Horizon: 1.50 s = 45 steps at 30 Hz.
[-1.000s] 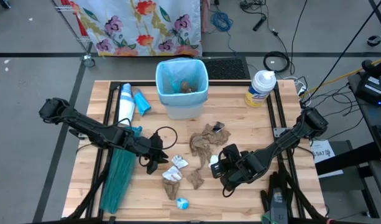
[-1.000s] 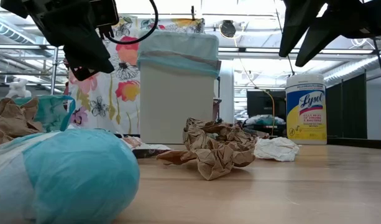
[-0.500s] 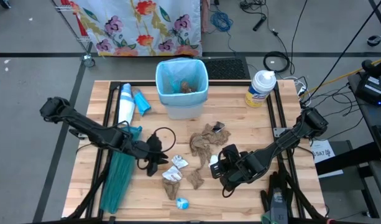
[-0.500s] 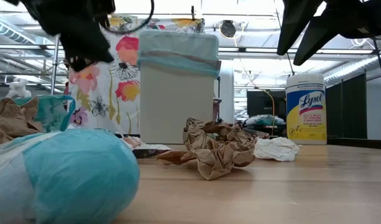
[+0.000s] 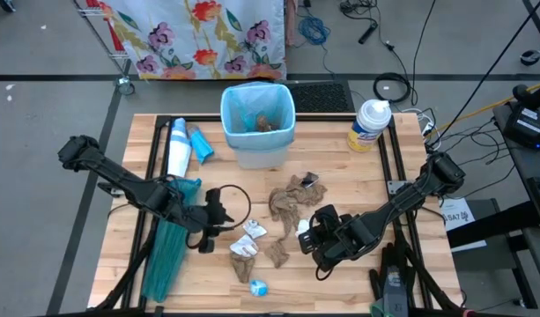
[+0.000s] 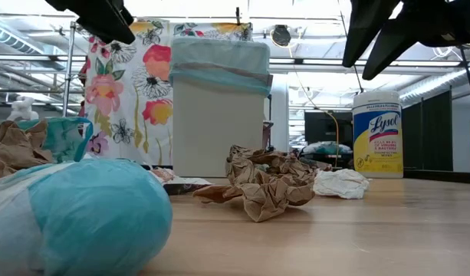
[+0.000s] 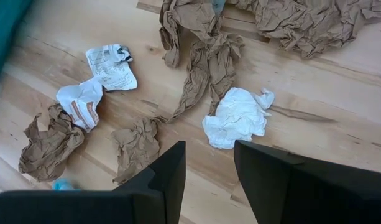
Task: Place trash/remove bag and relplace
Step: Put the white paper into the white trash bin
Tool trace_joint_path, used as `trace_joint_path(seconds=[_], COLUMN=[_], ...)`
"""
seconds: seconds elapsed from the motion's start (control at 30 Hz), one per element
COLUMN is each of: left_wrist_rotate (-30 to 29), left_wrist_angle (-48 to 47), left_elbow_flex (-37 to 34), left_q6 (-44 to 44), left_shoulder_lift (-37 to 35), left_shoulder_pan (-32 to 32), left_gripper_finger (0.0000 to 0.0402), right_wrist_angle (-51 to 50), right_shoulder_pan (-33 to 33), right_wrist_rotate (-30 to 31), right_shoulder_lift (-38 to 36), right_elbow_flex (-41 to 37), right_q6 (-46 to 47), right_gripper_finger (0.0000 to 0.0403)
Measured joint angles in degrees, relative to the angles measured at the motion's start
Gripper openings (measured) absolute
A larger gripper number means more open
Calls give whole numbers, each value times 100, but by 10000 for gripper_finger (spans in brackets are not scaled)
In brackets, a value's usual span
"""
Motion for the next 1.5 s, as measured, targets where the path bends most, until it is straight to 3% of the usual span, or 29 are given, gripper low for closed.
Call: trace_joint_path(seconds=[0.37,0.57,0.83,1.0,1.5], left_wrist_rotate=[245,232,-369,-159,-208], left_wrist_angle=[57,87,485,698,1143], left_elbow_flex=[0,0,-2,0,0], left_q6=[1652,1829,2292,2889,3032], left_shoulder_lift=[990,1650,2146,2335,2812], left_shoulder_pan=[11,11,13,40,383], left_gripper_finger=[108,108,108,108,108], right_wrist_angle=[11,44,112,136,251], right_shoulder_pan=[0,0,0,0,0], right_wrist_rotate=[2,4,2,2,2], right_shoulder_lift=[0,0,0,0,0], right_elbow_flex=[0,0,0,0,0], right_q6=[66,148,279,280,282], right_gripper_finger=[129,129,129,129,129])
